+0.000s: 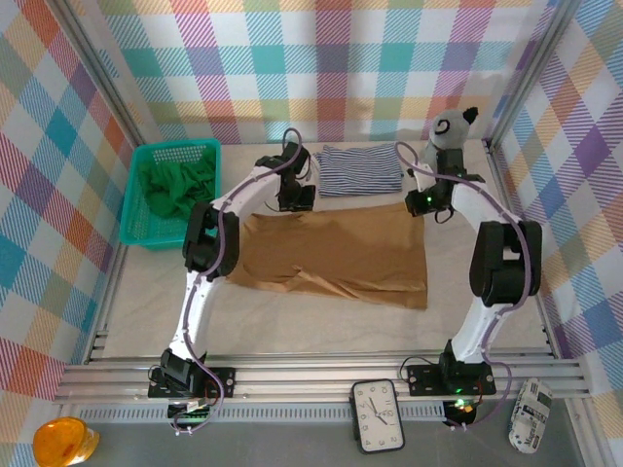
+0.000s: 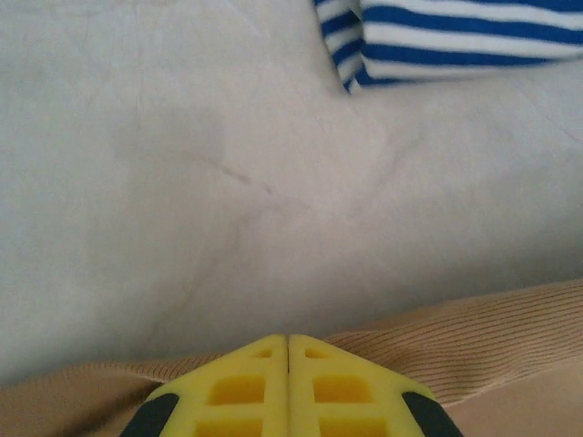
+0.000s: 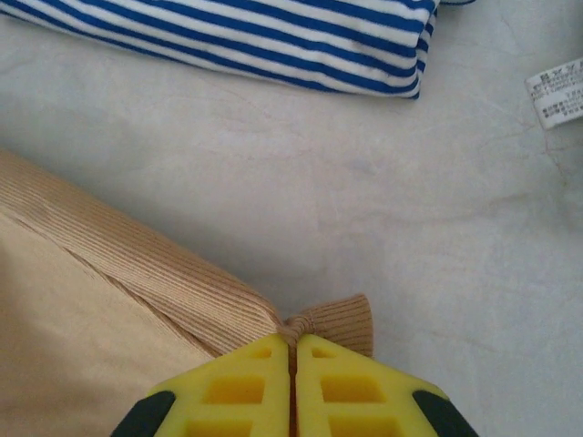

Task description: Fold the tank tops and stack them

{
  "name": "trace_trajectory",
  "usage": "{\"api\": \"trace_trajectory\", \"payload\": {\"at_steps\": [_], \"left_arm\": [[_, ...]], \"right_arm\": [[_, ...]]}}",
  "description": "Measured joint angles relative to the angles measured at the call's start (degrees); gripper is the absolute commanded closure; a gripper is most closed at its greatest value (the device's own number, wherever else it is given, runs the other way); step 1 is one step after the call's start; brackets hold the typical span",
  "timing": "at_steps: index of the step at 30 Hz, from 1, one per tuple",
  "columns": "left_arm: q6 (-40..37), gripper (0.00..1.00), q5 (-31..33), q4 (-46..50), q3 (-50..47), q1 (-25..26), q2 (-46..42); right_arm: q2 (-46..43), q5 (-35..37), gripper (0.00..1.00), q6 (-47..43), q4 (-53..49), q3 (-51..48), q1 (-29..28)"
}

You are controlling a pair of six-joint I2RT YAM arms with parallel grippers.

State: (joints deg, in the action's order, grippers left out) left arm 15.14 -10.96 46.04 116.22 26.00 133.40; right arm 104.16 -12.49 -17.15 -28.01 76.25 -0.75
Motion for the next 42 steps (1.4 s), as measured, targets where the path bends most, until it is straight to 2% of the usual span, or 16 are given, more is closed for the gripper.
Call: {"api": "trace_trajectory", "payload": {"at_steps": [8, 14, 22, 25, 28, 30, 35, 38, 42], "left_arm": [[-0.20, 1.00, -0.11, -3.21, -11.43, 2.95, -9.92], [-0.15, 1.00, 0.00, -5.73, -20.41, 4.35, -12.00], [-0.15, 1.00, -0.39, -6.40, -25.62, 5.33, -12.52], [-0.24, 0.93, -0.39, -6.32, -26.32, 5.55, -12.90], [-1.25, 0.80, -0.13, -4.98, -26.29, 5.60, -13.73], [-2.05, 0.75, 0.52, -3.04, -26.16, 5.62, -14.69], [-4.63, 0.67, 5.75, 3.98, -22.60, 4.87, -17.33], [-5.84, 0.67, 11.61, 6.80, -19.26, 3.34, -18.08], [-6.97, 0.66, 19.76, 8.11, -16.85, -0.87, -17.86]], "right_arm": [[-6.36, 1.09, 0.88, 0.13, 1.44, -10.40, 0.00], [-9.70, 1.57, 0.85, 0.15, 1.64, -16.33, 0.00], [-10.62, 4.72, 0.78, 0.22, 0.17, -21.49, -0.13], [-10.62, 6.01, 0.74, 0.22, -0.81, -21.51, -0.13], [-10.62, 6.99, 0.69, 0.50, -2.62, -21.38, -0.13], [-10.64, 7.61, 0.67, 0.79, -4.85, -20.76, -0.24], [-16.15, 5.62, 0.54, 3.30, -6.36, -20.22, -0.59], [-21.16, 2.75, 0.52, 5.90, -3.87, -19.98, -1.27], [-18.18, 1.81, 0.51, 7.50, -1.95, -17.38, -3.50]]}}
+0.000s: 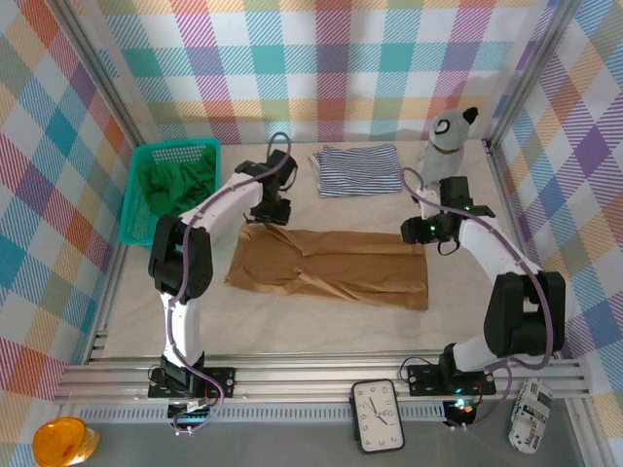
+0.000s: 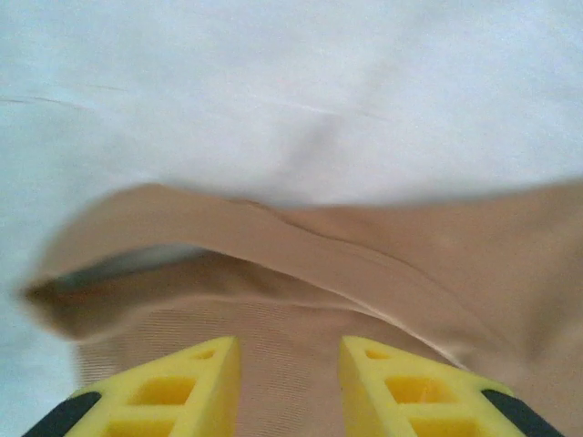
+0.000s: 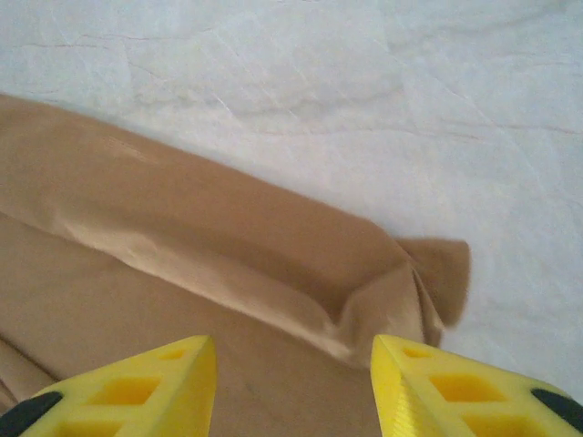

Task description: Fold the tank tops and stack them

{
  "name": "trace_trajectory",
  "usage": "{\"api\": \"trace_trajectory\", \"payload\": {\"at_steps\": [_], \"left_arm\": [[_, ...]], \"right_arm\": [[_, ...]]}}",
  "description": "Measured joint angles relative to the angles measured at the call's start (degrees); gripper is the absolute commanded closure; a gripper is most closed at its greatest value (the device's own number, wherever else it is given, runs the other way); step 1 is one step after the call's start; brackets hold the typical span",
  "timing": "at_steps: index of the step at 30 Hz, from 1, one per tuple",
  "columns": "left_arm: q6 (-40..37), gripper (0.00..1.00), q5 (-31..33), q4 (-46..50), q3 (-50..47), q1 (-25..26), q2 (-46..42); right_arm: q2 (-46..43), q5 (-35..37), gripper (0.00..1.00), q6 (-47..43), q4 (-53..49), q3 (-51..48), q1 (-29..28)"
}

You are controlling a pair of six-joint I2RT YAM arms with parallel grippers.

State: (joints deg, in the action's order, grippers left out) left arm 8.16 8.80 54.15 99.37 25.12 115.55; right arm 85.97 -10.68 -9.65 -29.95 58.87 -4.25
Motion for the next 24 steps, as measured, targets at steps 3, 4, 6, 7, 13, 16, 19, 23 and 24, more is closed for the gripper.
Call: {"api": "trace_trajectory", "payload": {"at_steps": [3, 4, 6, 7, 13, 16, 19, 23, 24], "left_arm": [[-1.11, 0.66, 4.85, -0.11, 1.42, -2.73, 1.36], [-1.66, 0.66, 6.47, -0.09, 2.21, -3.50, 2.29], [-2.69, 0.66, 8.98, -0.11, 3.93, -4.24, 4.50], [-3.34, 0.67, 10.01, -0.26, 4.70, -4.35, 5.73], [-6.75, 0.76, 11.02, 0.20, 9.68, -4.37, 12.57], [-7.67, 0.86, 8.57, 0.76, 9.55, -4.33, 13.27], [-7.96, 0.94, 6.58, 0.52, 6.69, -4.26, 12.13], [-8.02, 1.00, 4.04, -0.24, -0.92, -4.22, 7.98], [-8.02, 1.00, 3.69, -0.31, -2.36, -4.22, 7.06]], "right_arm": [[4.76, 0.83, 0.50, 0.02, 1.51, 0.59, -1.46], [6.01, 1.22, 0.51, 0.00, 1.64, 0.59, -1.81], [8.09, 2.36, 0.51, -0.24, 1.73, 0.61, -1.97], [8.92, 3.08, 0.51, -0.46, 1.70, 0.61, -1.95], [12.15, 7.85, 0.55, -3.08, 0.57, 3.02, -1.95], [12.46, 9.60, 0.58, -4.35, -0.04, 3.50, -1.95], [12.59, 10.56, 0.59, -4.87, -0.76, 3.26, -1.95], [12.70, 11.37, 0.61, -5.22, -1.16, 1.75, -1.95], [12.92, 11.43, 0.61, -5.31, -1.38, 1.60, -1.95]]}}
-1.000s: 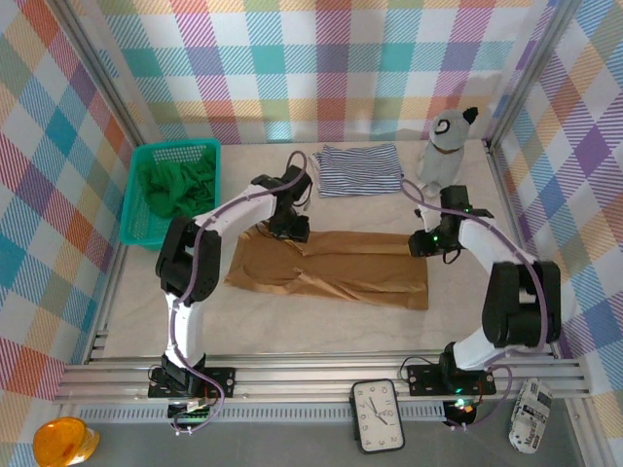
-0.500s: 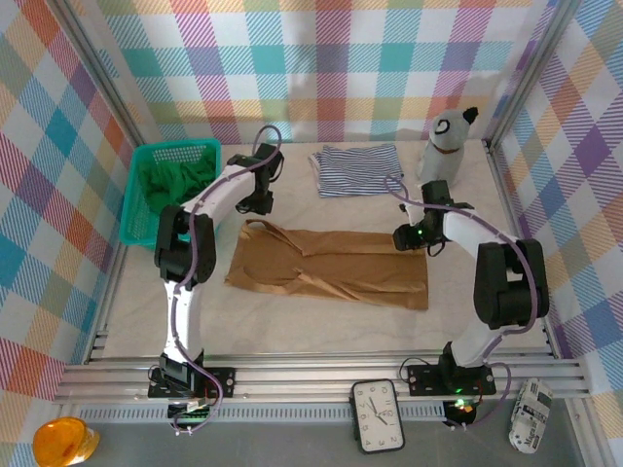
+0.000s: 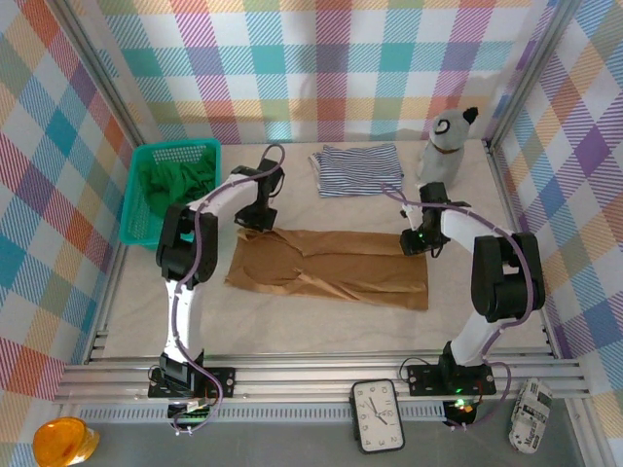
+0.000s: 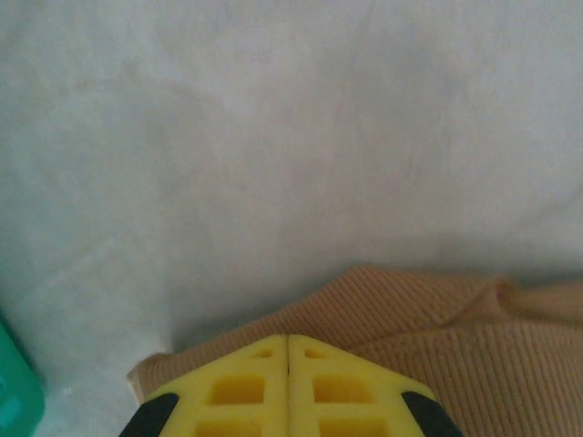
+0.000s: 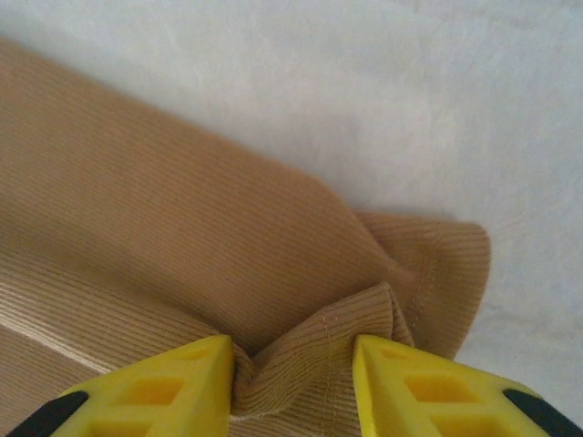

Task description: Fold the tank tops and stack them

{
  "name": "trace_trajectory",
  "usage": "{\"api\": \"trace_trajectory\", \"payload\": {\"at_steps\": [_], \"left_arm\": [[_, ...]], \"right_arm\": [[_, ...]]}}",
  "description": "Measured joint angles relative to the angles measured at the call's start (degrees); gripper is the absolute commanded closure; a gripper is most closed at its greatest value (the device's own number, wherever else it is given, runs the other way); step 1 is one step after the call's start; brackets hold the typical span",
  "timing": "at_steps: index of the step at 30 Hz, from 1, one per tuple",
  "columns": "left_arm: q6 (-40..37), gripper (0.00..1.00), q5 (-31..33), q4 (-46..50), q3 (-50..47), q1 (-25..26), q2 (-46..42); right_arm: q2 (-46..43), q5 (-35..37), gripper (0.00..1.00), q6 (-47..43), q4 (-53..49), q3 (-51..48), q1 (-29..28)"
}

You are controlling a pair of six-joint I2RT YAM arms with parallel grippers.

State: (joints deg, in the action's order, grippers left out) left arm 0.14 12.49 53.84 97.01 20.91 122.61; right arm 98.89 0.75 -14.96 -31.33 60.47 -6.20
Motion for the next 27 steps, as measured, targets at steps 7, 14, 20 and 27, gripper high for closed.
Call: {"api": "trace_trajectory", "payload": {"at_steps": [7, 14, 20, 27], "left_arm": [[0.00, 1.00, -0.35, -2.29, -7.28, 0.00, -2.05], [0.00, 0.95, 1.64, -3.28, -8.70, 0.00, -2.82], [2.21, 0.74, -1.25, -3.06, -8.70, 0.87, -6.78], [8.09, 0.62, -7.23, -5.22, -7.02, 10.38, -16.17]], "right_arm": [[2.80, 0.81, 0.57, -0.83, -0.48, 1.20, 0.00], [-0.59, 0.28, 0.42, 1.70, -1.22, 0.39, 0.11], [-8.41, 0.55, 0.36, 9.86, -4.48, -0.98, 0.50], [-11.69, 0.46, 0.35, 16.28, -6.27, -4.00, 3.54]]}}
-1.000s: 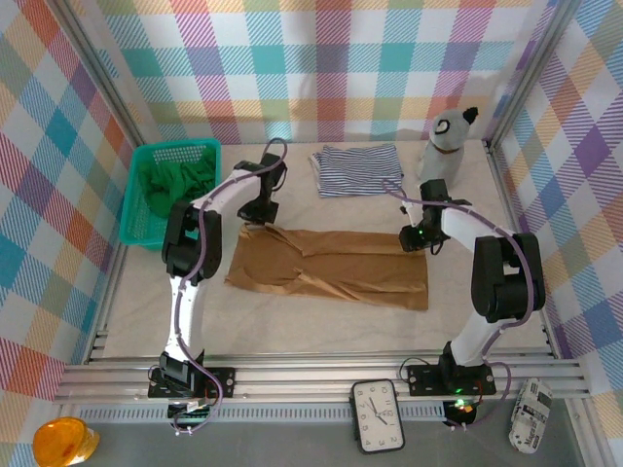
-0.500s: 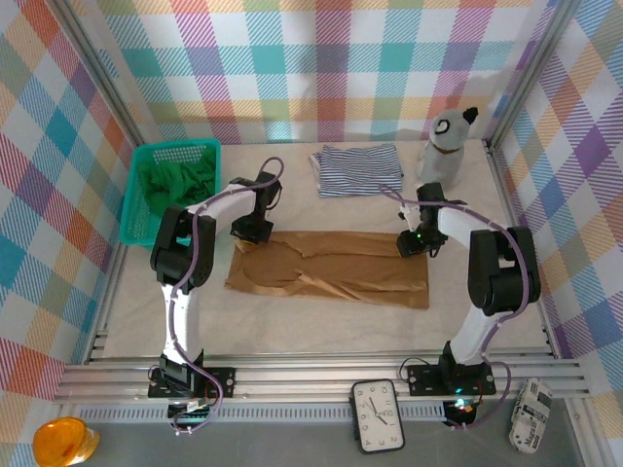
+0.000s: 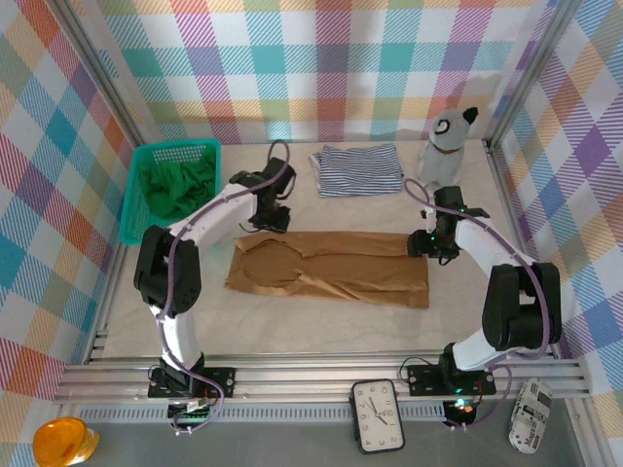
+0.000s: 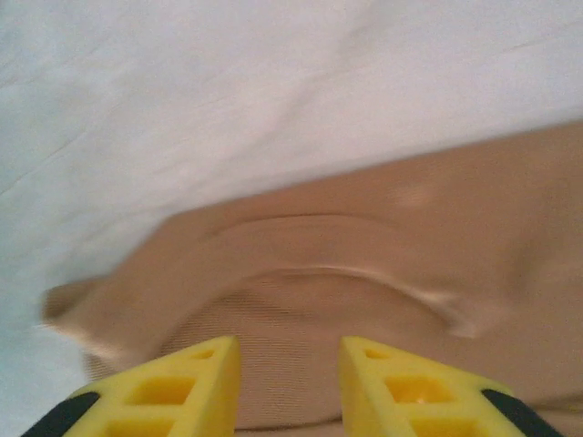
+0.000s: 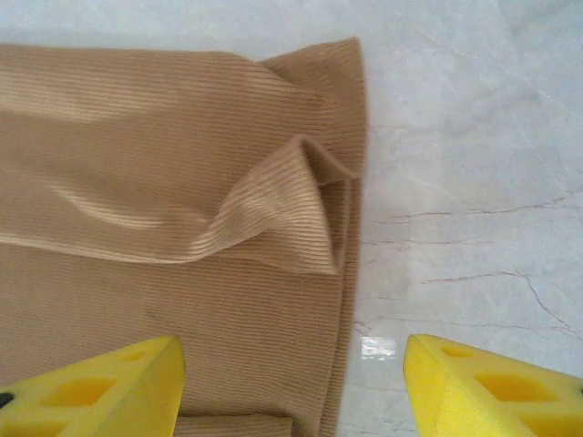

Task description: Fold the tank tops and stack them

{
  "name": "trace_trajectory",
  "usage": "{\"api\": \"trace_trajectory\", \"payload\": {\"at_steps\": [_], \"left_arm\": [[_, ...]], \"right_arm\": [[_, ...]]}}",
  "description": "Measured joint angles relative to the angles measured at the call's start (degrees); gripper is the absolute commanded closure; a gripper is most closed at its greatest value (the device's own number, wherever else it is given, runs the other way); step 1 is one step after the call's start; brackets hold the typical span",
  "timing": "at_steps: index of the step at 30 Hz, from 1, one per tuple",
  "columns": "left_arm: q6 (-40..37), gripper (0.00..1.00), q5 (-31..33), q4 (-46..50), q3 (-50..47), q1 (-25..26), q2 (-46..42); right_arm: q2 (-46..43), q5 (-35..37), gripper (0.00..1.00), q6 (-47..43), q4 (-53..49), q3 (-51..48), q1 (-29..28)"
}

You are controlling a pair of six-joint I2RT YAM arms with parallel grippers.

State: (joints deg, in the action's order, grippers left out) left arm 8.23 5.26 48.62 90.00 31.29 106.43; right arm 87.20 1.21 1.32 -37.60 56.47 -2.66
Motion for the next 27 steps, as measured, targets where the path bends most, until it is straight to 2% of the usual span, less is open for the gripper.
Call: {"api": "trace_trajectory", "payload": {"at_steps": [7, 13, 19, 27], "left_arm": [[5.75, 0.58, -5.84, -10.80, 0.59, 18.25, 0.98], [6.95, 0.56, -9.16, -20.11, 6.14, 30.60, 11.39], [6.49, 0.55, -10.60, -23.50, 15.54, 37.03, 22.71], [4.33, 0.55, -9.46, -21.18, 27.89, 39.28, 32.22]], "right_arm": [[6.86, -6.99, 0.40, 0.83, 0.15, 6.43, 5.01], [15.65, -10.60, 0.44, -1.01, -0.07, 11.02, 5.86], [21.22, -12.26, 0.49, -2.73, -0.92, 15.47, 5.84], [23.71, -11.98, 0.57, -4.02, -1.60, 17.18, 5.20]]}}
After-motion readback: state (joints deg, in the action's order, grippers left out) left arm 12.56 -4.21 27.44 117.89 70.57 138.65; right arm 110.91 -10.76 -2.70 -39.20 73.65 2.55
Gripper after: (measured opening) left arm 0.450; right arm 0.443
